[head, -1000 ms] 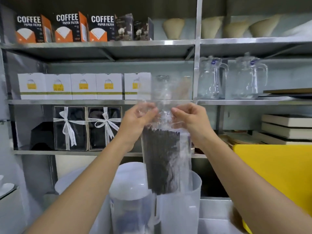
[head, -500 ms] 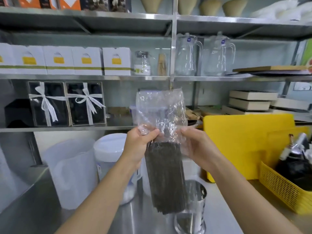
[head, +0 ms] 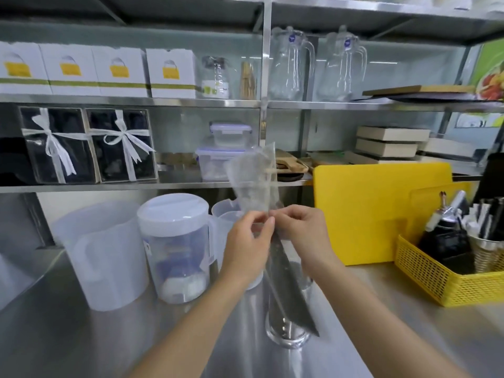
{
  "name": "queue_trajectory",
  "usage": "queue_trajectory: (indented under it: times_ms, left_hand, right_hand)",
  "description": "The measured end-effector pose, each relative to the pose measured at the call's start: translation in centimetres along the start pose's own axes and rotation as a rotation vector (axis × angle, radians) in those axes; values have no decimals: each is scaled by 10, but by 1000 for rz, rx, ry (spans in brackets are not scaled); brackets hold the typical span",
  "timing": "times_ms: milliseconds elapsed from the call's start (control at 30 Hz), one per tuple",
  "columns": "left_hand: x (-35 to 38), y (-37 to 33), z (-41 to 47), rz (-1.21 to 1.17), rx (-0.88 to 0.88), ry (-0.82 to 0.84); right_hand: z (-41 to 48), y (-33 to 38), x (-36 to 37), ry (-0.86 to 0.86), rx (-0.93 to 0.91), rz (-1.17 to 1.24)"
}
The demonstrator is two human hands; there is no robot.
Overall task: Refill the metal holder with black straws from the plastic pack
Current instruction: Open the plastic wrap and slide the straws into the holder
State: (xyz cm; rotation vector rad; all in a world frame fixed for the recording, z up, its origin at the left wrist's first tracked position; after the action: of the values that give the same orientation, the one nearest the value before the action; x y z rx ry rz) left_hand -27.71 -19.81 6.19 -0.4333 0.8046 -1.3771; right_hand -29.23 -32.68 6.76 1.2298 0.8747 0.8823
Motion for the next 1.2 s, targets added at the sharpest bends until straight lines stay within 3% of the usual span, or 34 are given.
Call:
queue_trajectory:
  times_ms: [167, 367, 500, 700, 833, 900, 1000, 1100, 1200]
  left_hand:
    - [15, -1, -21, -359, -226, 30]
    - [9, 14, -39, -366, -358, 26]
    - [-2, 37, -50, -445, -503, -71]
    - [-36, 74, -57, -416, -575, -356]
    - [-57, 87, -63, -232, -570, -422]
    - [-56, 85, -64, -247, -560, -453]
    - [-42, 76, -59, -318, -530, -342]
    - [-35, 75, -53, -186, -494, -147]
    - [-42, 70, -45, -38, -418, -145]
  right_hand:
    - [-8, 0, 7, 125, -17, -77]
    - [-19, -16, 19, 243, 18, -290]
    - [-28, -26, 24, 372, 77, -272]
    - [-13, -46, -21, 220, 190, -84]
    - [-7, -56, -39, 180, 216, 24]
    - [-7, -58, -41, 188, 218, 53]
    - [-7, -59, -43, 193, 218, 55]
    - [-6, -63, -48, 171, 242, 51]
    - [-5, -67, -50, 160, 260, 56]
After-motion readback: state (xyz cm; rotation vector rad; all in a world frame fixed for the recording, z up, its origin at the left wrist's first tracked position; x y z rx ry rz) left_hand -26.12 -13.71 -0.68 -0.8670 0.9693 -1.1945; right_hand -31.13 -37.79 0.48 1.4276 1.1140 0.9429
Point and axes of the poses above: each hand's wrist, its own z-axis towards the middle knuckle, its own x-axis out of the palm, y = z × x, the point moved 10 cm from there along z, towards the middle knuckle, and after that the axes turned 15 degrees about x, right-handed, at the moved point
